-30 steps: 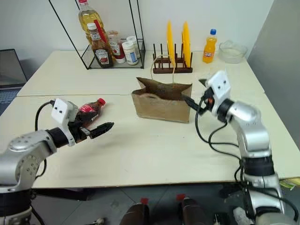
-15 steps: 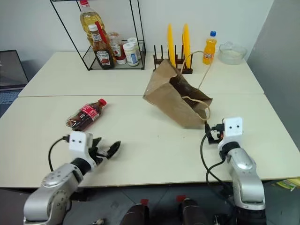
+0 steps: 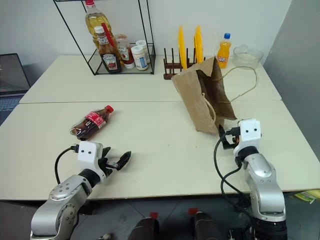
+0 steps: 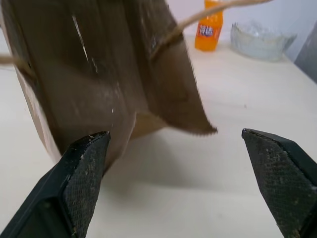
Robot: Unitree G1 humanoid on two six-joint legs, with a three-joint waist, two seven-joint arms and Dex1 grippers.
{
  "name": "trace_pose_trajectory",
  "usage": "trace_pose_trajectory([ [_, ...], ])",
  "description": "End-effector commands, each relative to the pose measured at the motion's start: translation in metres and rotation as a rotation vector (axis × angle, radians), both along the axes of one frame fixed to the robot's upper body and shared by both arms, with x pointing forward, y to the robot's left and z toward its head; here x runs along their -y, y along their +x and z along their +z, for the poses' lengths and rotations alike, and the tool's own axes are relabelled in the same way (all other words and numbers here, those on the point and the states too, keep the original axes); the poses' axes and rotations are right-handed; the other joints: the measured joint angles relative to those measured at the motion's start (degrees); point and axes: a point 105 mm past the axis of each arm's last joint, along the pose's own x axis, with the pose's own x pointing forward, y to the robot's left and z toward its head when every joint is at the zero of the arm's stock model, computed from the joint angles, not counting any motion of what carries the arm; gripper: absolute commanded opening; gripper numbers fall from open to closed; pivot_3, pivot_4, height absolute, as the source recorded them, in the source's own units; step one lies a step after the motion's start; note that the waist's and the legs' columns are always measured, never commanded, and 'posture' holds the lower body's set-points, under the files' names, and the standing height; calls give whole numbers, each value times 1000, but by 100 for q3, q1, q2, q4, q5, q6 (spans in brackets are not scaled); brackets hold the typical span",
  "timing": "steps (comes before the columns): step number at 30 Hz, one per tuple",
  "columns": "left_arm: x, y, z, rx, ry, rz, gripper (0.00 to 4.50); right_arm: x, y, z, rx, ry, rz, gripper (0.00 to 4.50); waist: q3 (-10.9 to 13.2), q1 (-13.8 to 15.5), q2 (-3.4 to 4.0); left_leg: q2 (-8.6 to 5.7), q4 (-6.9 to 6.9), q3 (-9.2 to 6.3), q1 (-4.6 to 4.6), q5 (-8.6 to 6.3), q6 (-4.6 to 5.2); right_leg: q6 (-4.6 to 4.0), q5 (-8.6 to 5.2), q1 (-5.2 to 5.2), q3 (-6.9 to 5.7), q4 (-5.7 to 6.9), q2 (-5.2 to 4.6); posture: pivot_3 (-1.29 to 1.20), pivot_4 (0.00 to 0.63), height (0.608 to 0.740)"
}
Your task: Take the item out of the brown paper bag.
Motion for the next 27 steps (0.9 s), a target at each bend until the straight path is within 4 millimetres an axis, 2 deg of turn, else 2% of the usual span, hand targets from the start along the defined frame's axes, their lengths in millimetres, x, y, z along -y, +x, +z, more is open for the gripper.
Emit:
trace_pose_trajectory([
  [1, 3, -2, 9, 45, 8, -12, 4500, -4, -4, 37, 137, -7, 28, 4474, 0, 0, 0, 0, 0, 0, 0, 0, 0, 0, 0, 0, 1, 0, 0, 0, 150, 740],
  [6, 4, -7, 6, 37, 13, -17, 4500, -14, -2, 70, 225, 27, 76, 4474, 0, -5, 0, 2, -2, -1, 0, 0, 0, 0, 0, 0, 1, -1, 0, 0, 150, 740],
  [9, 7, -8, 4, 37, 15, -20, 4500, -17, 0, 73, 219, 51, 90, 4474, 0, 10, 0, 1, -1, -2, -1, 0, 0, 0, 0, 0, -1, -2, 0, 0, 150, 740],
  [10, 7, -8, 4, 38, 14, -19, 4500, -17, -1, 66, 195, 50, 90, 4474, 0, 19, 0, 0, -1, -2, -2, 0, 0, 0, 0, 0, -1, -4, 0, 0, 150, 740],
  [14, 8, -13, 4, 41, 11, -12, 4500, -8, -6, 19, 35, 47, 60, 4474, -3, 59, -4, -1, -1, -3, -9, 0, 0, -5, 3, 0, -4, -10, -2, 0, 150, 740],
  [20, 12, -17, 0, 36, 4, 4, 4500, -3, -19, -33, -122, 74, 16, 4474, -3, 44, -4, 1, 0, 0, -6, -1, 0, 2, -1, 1, 1, -13, -5, 0, 150, 740],
  [23, 13, -15, -2, 39, 2, 23, 4500, -3, -24, -50, -176, 101, -13, 4474, -3, 41, -4, 3, -2, 1, -3, -1, 0, 3, -2, 1, 2, -13, -2, 0, 150, 740],
  [27, 10, -14, -2, 41, -2, 52, 4500, -8, -28, -63, -213, 120, -24, 4474, -3, 41, -4, 3, -1, 2, -4, -1, 0, 4, -2, 0, 3, -14, -1, 0, 150, 740],
])
